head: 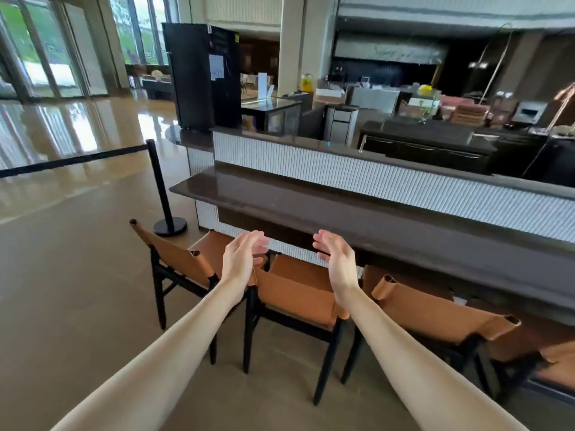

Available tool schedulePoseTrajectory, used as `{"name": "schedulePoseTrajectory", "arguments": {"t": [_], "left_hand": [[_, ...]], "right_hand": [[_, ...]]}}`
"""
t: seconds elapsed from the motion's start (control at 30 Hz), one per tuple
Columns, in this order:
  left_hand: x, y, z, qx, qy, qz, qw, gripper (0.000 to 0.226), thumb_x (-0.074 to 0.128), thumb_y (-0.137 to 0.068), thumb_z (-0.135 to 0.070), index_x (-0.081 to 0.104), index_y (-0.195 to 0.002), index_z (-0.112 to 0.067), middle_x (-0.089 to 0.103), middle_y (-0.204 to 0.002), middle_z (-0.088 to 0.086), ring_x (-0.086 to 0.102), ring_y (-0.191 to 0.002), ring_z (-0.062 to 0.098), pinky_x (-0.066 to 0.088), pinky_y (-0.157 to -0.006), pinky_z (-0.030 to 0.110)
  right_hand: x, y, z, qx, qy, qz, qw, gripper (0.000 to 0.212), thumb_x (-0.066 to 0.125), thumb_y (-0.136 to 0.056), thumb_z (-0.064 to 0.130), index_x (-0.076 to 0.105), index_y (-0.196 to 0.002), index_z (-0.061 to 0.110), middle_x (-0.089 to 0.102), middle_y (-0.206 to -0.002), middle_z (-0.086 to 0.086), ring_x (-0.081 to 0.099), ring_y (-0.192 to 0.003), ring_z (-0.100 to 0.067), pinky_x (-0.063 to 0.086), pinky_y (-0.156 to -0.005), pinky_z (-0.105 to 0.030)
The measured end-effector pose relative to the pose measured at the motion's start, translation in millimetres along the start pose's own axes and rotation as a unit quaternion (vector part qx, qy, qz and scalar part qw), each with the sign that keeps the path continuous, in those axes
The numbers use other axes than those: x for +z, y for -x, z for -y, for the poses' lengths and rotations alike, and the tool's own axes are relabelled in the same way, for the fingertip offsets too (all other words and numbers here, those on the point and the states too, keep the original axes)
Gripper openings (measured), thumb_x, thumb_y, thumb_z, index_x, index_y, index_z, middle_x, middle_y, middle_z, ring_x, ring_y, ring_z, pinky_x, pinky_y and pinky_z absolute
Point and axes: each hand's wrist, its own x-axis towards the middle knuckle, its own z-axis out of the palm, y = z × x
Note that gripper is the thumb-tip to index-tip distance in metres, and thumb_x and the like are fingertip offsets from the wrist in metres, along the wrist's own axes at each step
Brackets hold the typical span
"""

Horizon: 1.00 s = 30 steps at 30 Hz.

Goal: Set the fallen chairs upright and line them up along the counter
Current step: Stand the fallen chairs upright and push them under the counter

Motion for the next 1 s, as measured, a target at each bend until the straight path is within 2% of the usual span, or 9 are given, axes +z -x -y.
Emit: {"name": "schedulePoseTrajectory", "arguments": {"t": [0.1, 0.23, 0.3, 0.47, 0.6, 0.77, 0.83, 0.9, 1.0], "left_hand": [[-8, -25, 12, -0.031, -0.032, 0.026, 0.999, 0.023, 0.057, -0.099, -0.031, 0.076, -0.098, -0.019, 0.079, -0.093, -0.002, 0.073, -0.097, 0.018, 0.056, -0.096, 0.043], [-6, -62, 37, -0.082, -0.062, 0.038, 0.994, 0.023, 0.057, -0.099, -0.031, 0.075, -0.100, -0.017, 0.079, -0.091, -0.002, 0.073, -0.095, 0.018, 0.057, -0.094, 0.041], [-3, -87, 49, -0.119, -0.075, 0.042, 0.989, 0.020, 0.059, -0.098, -0.028, 0.073, -0.104, -0.015, 0.079, -0.090, 0.000, 0.074, -0.092, 0.017, 0.057, -0.094, 0.043], [7, -155, 93, -0.231, -0.108, 0.057, 0.965, 0.022, 0.054, -0.099, -0.021, 0.072, -0.107, -0.010, 0.080, -0.087, 0.003, 0.076, -0.088, 0.020, 0.059, -0.090, 0.046], [30, -219, 124, -0.296, -0.118, 0.063, 0.946, 0.020, 0.055, -0.096, -0.016, 0.068, -0.109, -0.007, 0.079, -0.089, 0.009, 0.075, -0.089, 0.024, 0.058, -0.090, 0.051], [66, -268, 152, -0.399, -0.084, 0.066, 0.910, 0.022, 0.052, -0.099, -0.011, 0.060, -0.114, 0.002, 0.069, -0.110, 0.023, 0.071, -0.092, 0.033, 0.057, -0.084, 0.055], [78, -279, 171, -0.444, -0.066, 0.072, 0.891, 0.033, 0.055, -0.099, -0.013, 0.054, -0.127, 0.006, 0.063, -0.119, 0.027, 0.068, -0.099, 0.039, 0.055, -0.090, 0.057], [86, -288, 195, -0.497, -0.056, 0.077, 0.863, 0.045, 0.057, -0.098, -0.015, 0.046, -0.137, 0.006, 0.057, -0.128, 0.031, 0.065, -0.106, 0.043, 0.053, -0.096, 0.057], [88, -298, 220, -0.568, -0.039, 0.057, 0.820, 0.061, 0.063, -0.096, -0.020, 0.036, -0.148, -0.002, 0.049, -0.138, 0.033, 0.063, -0.105, 0.048, 0.053, -0.095, 0.060]], "right_hand": [[11, -12, -26, 0.038, 0.025, -0.008, 0.999, 0.034, 0.051, -0.104, 0.036, 0.065, -0.128, 0.017, 0.069, -0.120, 0.000, 0.062, -0.120, -0.016, 0.049, -0.106, -0.035], [12, -44, -66, 0.125, -0.010, -0.076, 0.989, 0.033, 0.056, -0.102, 0.037, 0.067, -0.124, 0.015, 0.071, -0.114, -0.002, 0.065, -0.109, -0.013, 0.050, -0.087, -0.022], [17, -70, -87, 0.172, -0.053, -0.110, 0.978, 0.030, 0.058, -0.101, 0.031, 0.069, -0.121, 0.012, 0.074, -0.109, -0.002, 0.068, -0.106, -0.016, 0.053, -0.092, -0.029], [44, -133, -146, 0.314, -0.192, -0.174, 0.914, 0.026, 0.057, -0.099, 0.013, 0.065, -0.121, 0.001, 0.074, -0.112, -0.015, 0.071, -0.101, -0.027, 0.058, -0.095, -0.042], [57, -179, -189, 0.424, -0.194, -0.205, 0.861, 0.019, 0.053, -0.098, 0.003, 0.063, -0.113, -0.001, 0.069, -0.103, -0.020, 0.067, -0.087, -0.031, 0.060, -0.089, -0.044], [53, -194, -227, 0.505, -0.183, -0.219, 0.814, 0.018, 0.051, -0.096, -0.002, 0.057, -0.113, -0.001, 0.049, -0.088, -0.013, 0.054, -0.068, -0.025, 0.060, -0.092, -0.044], [48, -200, -238, 0.522, -0.193, -0.231, 0.798, 0.027, 0.053, -0.096, 0.000, 0.053, -0.123, 0.000, 0.051, -0.110, -0.018, 0.060, -0.085, -0.030, 0.059, -0.095, -0.045], [43, -207, -246, 0.523, -0.208, -0.251, 0.788, 0.033, 0.054, -0.097, 0.000, 0.050, -0.130, 0.004, 0.045, -0.135, -0.022, 0.057, -0.118, -0.037, 0.057, -0.098, -0.047], [36, -213, -258, 0.518, -0.223, -0.279, 0.777, 0.034, 0.055, -0.096, 0.001, 0.048, -0.128, 0.006, 0.040, -0.142, -0.022, 0.049, -0.130, -0.039, 0.057, -0.092, -0.048]]}}
